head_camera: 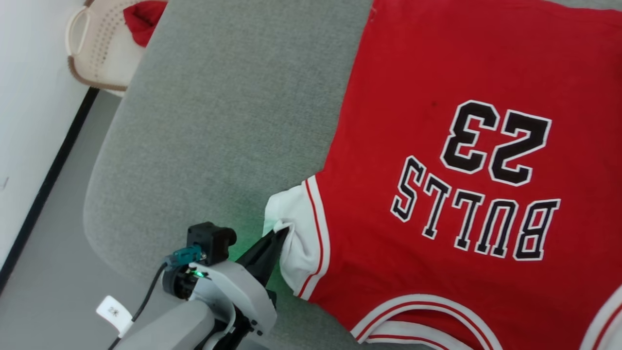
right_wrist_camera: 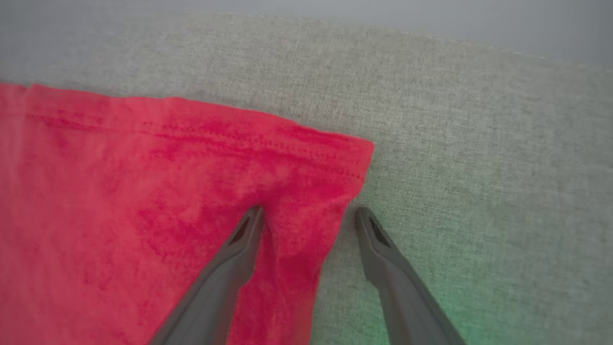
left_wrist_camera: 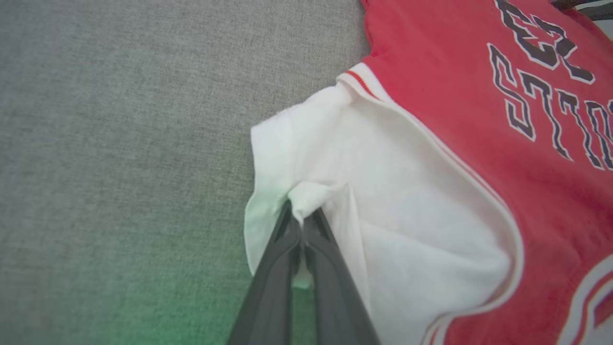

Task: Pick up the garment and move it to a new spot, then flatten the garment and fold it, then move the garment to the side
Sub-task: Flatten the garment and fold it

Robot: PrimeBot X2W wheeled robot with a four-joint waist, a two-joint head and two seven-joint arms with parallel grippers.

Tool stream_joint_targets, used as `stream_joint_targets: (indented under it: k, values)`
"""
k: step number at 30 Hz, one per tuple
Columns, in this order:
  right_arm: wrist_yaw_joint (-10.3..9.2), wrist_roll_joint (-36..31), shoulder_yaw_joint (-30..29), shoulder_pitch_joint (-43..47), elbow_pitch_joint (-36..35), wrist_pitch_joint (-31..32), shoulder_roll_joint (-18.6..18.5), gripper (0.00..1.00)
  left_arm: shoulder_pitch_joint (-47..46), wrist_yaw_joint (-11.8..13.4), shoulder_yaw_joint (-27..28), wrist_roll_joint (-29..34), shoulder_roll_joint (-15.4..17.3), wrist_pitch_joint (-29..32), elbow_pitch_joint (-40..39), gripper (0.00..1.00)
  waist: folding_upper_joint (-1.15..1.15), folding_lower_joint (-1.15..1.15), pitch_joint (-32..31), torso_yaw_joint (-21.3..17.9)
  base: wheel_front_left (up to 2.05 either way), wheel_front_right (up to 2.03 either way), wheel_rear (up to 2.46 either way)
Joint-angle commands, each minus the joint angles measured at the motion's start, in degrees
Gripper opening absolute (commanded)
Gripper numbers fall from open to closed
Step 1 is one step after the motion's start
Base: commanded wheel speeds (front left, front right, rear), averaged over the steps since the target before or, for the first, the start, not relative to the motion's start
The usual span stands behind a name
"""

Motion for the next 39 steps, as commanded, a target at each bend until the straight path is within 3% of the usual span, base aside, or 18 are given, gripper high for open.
stream_joint_targets:
  k: [1, 2, 14, 24, 32, 39]
  values:
    - [-0.04, -2.28, -0.29, 2.55, 3.96, 2.13, 1.64, 0.05, -0.30, -0.40, -0.15, 0.18, -0.66, 0.04, 1.13, 0.00, 0.00, 0.00, 1.06, 1.23, 0.00, 0.00, 0.00]
    - [-0.01, -3.62, -1.07, 1.97, 4.80, 2.50, 1.47, 0.00, -0.34, -0.72, -0.11, 0.10, -0.91, 0.00, 1.62, 0.00, 0.00, 0.00, 1.13, 1.33, 0.00, 0.00, 0.00]
    - [-0.02, -10.40, -6.23, -3.96, 5.93, -0.27, 3.87, 0.00, 0.90, -2.30, 1.74, -0.63, -1.36, -0.52, 5.72, 0.00, 0.00, 0.00, -0.97, -0.80, 0.00, 0.00, 0.00]
    - [-0.02, -2.39, -0.69, -2.05, 1.59, -1.24, 5.63, 0.00, 3.21, -0.98, 3.64, -0.65, 1.35, -0.72, 4.98, 0.00, 0.00, 0.00, -4.66, -6.51, 0.00, 0.00, 0.00]
    - [-0.03, 10.53, 5.97, 12.12, -12.57, 0.63, 3.11, 0.00, 5.61, 1.06, 4.42, -0.99, 4.29, -0.72, 2.64, 0.00, 0.00, 0.00, -7.86, -10.64, 0.00, 0.00, 0.00]
    - [-0.03, 17.77, 3.05, 32.27, -32.13, 3.57, 0.41, 0.00, 6.95, 2.72, 4.63, -1.09, 6.23, -0.13, -0.02, 0.00, 0.00, 0.00, -9.82, -12.82, 0.00, 0.00, 0.00]
